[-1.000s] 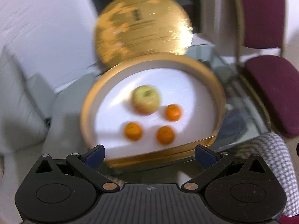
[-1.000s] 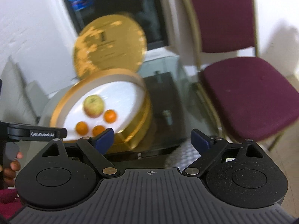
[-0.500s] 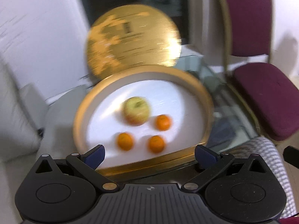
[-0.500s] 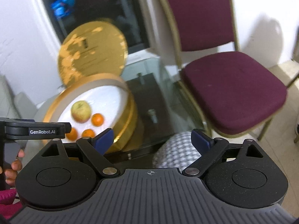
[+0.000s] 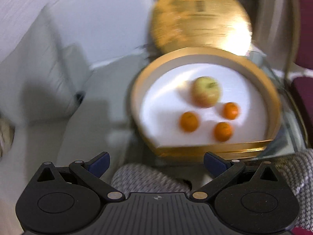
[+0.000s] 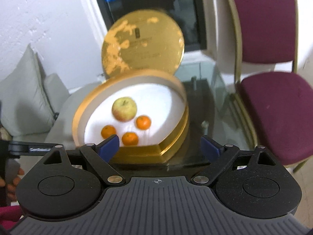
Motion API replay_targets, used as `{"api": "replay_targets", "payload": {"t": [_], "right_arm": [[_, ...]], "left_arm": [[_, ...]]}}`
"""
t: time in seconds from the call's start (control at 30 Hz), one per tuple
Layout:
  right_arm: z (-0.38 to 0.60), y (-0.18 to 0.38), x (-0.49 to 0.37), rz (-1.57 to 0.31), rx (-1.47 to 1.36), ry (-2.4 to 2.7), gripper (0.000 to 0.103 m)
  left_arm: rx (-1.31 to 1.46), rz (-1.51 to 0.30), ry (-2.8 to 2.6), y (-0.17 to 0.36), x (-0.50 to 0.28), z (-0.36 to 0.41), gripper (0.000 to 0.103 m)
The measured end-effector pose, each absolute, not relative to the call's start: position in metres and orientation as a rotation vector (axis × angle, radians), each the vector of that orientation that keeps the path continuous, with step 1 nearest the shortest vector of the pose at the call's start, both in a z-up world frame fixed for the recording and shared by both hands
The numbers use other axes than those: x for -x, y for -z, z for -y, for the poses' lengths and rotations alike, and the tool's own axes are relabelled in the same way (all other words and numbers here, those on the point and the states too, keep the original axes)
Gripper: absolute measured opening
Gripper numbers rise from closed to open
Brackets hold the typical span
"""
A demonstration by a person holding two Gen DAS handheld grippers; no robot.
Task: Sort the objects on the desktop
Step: 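Pull the open right gripper back and up from the box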
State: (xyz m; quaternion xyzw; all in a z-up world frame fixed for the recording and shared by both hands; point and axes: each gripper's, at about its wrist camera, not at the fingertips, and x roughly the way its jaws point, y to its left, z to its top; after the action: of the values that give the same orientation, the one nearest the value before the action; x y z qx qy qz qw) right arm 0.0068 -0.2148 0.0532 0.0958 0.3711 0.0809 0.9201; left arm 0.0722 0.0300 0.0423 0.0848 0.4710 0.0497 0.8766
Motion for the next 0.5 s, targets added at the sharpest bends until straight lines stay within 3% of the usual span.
{"api": "replay_targets", "payload": {"t": [0.23, 0.5], "right_arm": [[0.268, -0.040, 0.006, -0.776, -0.310, -0.012, 0.095], [0.295, -0.036, -0.013, -0.770, -0.356, 0.002, 0.095]], "left_arm": [[-0.278, -0.966, 0.098, -0.045, -0.085, 0.045, 0.102], [-0.254, -0.942, 0.032, -0.049, -0.088, 0.036, 0.102]]}}
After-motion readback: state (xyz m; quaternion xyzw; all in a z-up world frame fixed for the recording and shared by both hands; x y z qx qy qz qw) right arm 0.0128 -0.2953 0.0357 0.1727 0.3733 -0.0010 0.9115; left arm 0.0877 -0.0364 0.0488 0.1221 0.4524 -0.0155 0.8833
